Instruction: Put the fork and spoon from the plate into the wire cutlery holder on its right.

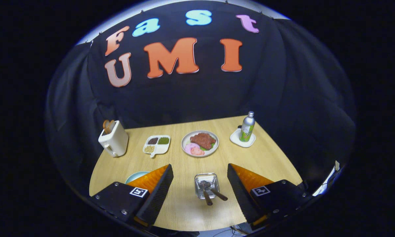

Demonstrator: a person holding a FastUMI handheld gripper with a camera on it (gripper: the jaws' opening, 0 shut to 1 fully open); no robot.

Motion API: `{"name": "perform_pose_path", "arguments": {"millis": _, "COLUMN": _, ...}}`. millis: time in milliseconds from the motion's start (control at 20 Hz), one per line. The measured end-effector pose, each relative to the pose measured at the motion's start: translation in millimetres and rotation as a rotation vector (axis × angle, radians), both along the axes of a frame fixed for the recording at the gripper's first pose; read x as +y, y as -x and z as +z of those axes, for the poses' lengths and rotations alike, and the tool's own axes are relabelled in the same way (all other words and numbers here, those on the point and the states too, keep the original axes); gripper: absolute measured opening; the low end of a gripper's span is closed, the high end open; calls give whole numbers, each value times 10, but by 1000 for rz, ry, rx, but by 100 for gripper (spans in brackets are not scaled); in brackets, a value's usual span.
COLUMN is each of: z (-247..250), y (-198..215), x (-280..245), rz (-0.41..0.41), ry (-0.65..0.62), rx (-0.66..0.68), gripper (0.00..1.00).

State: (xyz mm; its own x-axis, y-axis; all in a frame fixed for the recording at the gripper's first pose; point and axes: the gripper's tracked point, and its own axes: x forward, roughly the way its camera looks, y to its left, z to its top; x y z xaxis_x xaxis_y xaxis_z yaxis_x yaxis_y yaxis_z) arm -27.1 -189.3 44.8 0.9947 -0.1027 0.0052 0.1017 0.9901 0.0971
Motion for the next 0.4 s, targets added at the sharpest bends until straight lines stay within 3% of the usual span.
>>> {"name": "perform_pose_path", "arguments": {"millis": 150, "z": 47, "y": 252, "x": -194, "rz": -33, "ry": -28, "rx": -114, "gripper": 98}}
{"name": "perform_pose_path", "arguments": {"millis": 400, "z": -26, "y": 321, "x": -297, "rz": 24, "ry": -88, "rx": -181, "gripper": 98}}
